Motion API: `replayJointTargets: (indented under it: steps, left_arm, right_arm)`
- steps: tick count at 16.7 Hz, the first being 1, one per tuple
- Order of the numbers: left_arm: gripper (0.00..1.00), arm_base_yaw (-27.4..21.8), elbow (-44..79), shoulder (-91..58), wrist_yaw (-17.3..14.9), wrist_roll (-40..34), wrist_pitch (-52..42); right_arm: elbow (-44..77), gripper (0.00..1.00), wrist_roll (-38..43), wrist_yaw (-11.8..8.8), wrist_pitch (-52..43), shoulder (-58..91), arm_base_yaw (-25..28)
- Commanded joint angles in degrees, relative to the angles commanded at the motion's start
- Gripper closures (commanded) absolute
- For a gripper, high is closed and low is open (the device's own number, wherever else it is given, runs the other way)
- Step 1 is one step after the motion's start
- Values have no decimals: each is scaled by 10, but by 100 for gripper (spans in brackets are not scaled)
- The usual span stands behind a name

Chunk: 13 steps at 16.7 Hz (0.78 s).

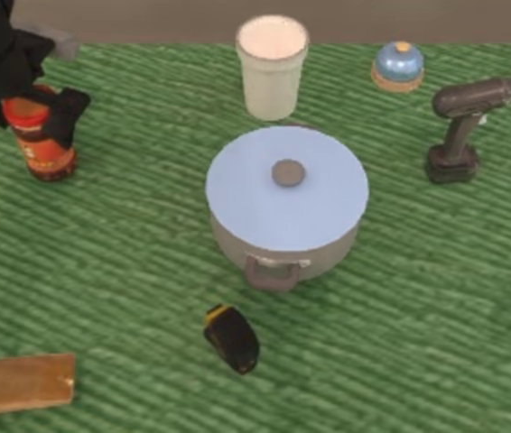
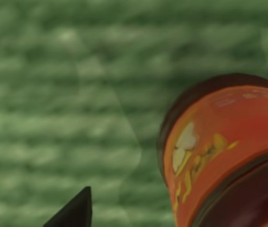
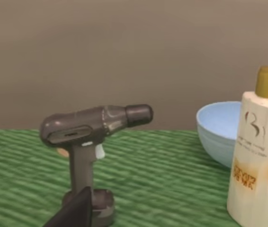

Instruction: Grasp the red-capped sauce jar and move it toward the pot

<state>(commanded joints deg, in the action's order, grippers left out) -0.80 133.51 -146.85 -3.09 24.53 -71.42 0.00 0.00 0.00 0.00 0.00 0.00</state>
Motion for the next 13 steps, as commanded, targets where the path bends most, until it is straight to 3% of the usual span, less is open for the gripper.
replayJointTargets:
  steps: [13]
  left_arm:
    - [98, 0, 0, 0, 0, 0, 0]
  right_arm:
    - [0, 0, 0, 0, 0, 0, 0]
